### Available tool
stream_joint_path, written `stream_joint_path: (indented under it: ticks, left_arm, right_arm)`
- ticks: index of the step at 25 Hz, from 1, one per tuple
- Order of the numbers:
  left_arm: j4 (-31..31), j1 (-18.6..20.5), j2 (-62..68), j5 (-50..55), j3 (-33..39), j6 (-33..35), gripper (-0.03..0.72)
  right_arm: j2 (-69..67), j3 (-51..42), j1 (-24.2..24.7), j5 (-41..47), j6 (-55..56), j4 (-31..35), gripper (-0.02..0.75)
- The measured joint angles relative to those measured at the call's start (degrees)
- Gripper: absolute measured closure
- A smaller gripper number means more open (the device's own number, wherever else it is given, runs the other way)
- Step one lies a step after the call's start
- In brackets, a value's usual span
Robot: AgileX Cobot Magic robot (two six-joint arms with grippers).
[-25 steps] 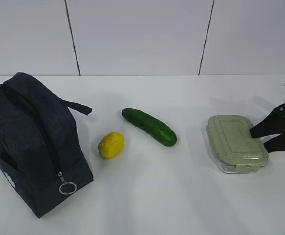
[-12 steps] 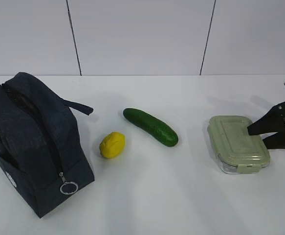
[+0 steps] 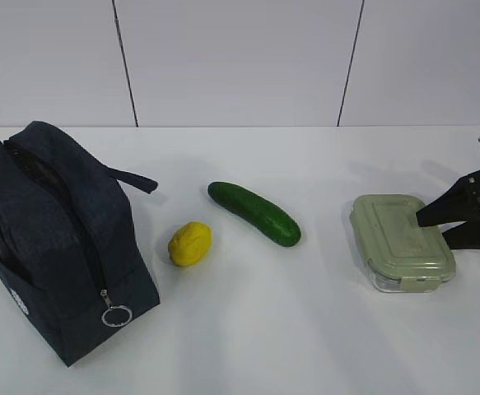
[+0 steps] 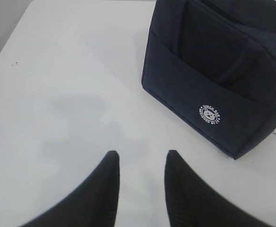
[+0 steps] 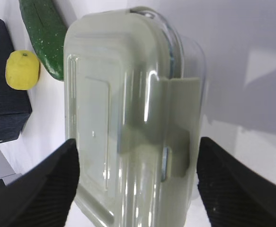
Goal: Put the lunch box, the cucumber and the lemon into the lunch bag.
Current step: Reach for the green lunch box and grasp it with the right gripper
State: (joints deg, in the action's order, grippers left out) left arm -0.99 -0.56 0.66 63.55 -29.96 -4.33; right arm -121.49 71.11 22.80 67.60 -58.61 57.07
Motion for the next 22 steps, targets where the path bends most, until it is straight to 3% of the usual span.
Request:
stream_joint_path:
  ticks: [16, 22]
  left_arm:
    - [0.0, 0.0, 0.0, 0.0, 0.0, 0.0, 0.449]
    - [0.0, 0.0, 0.0, 0.0, 0.0, 0.0, 0.449]
  right_arm:
    - [-2.6, 0.0, -0.2, -0.2, -0.2, 1.6, 0.153]
    - [-2.8, 0.0, -2.9, -0.5, -0.2, 1.5, 0.153]
